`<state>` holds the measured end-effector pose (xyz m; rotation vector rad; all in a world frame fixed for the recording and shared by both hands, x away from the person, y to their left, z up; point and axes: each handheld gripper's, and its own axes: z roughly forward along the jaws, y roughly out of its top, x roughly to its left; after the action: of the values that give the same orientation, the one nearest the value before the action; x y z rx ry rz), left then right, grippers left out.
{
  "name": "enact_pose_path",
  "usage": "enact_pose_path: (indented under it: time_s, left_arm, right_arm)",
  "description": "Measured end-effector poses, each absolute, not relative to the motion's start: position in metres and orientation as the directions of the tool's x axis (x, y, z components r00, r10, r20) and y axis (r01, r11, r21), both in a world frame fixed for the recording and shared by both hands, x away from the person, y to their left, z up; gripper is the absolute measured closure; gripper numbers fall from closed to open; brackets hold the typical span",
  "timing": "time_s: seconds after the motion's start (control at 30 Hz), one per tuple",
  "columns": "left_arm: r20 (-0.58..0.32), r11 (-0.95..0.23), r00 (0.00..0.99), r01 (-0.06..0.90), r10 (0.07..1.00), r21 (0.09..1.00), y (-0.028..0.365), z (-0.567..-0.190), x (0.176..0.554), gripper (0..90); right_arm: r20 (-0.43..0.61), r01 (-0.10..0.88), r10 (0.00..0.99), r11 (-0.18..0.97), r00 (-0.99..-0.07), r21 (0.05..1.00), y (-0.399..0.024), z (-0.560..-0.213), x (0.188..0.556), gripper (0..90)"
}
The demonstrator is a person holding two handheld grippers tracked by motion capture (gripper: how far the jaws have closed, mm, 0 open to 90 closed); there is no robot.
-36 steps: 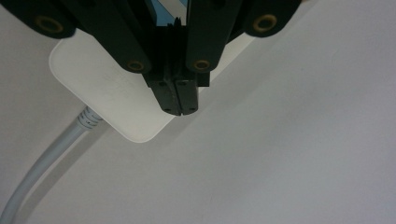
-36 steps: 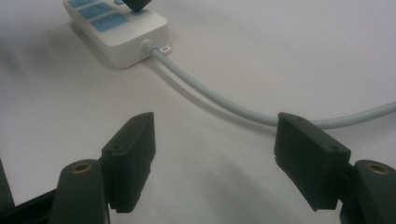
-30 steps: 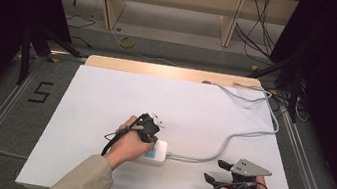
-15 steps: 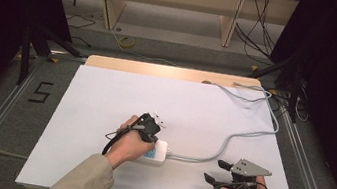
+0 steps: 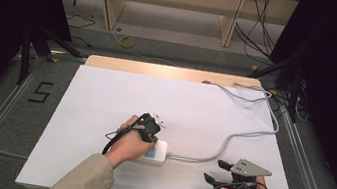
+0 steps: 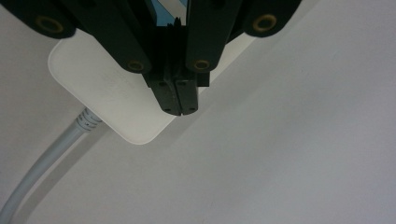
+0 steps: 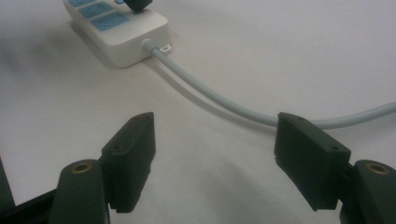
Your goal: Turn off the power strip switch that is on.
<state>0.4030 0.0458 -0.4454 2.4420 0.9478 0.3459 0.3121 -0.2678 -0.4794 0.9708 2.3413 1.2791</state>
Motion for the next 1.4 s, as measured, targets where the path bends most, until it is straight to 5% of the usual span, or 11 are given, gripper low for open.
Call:
enact_pose_path:
  time_s: [1.4]
  left_arm:
    - [0.054, -0.64, 0.733, 0.553, 0.678, 0.534, 0.048, -0.4451, 0.4035, 90.0]
  right_arm:
    - [0.051, 0.41, 0.685, 0.372, -0.726, 0.833, -0.2689, -0.4788, 0.3127, 30.4]
